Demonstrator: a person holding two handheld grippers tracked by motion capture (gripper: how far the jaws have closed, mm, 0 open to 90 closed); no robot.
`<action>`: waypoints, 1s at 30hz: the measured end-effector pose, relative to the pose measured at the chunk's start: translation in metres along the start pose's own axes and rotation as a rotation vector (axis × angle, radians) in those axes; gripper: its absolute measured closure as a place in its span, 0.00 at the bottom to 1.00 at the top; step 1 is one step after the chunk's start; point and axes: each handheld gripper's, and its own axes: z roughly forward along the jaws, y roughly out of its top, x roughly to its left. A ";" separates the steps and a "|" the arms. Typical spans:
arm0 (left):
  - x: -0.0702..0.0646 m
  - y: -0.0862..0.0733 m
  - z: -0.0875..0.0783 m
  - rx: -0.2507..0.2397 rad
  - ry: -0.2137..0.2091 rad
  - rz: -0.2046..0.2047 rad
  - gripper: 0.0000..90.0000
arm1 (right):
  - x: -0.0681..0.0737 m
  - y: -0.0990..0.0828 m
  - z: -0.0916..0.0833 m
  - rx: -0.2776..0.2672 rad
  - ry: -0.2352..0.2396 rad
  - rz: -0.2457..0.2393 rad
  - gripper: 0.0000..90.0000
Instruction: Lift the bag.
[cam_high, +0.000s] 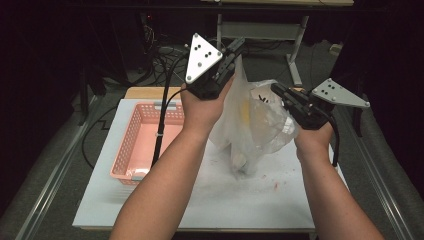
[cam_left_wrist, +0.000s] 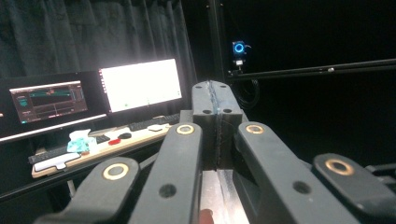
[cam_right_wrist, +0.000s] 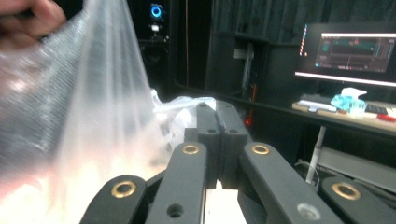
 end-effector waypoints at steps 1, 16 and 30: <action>0.001 -0.001 0.000 0.004 0.000 -0.004 0.98 | -0.001 -0.001 0.002 0.010 -0.002 0.002 1.00; 0.004 -0.055 0.014 0.185 -0.002 -0.029 0.98 | -0.022 0.013 -0.013 -0.053 -0.104 0.012 1.00; -0.023 -0.110 -0.051 0.332 -0.021 -0.086 0.59 | -0.036 -0.012 -0.025 0.028 -0.134 0.001 1.00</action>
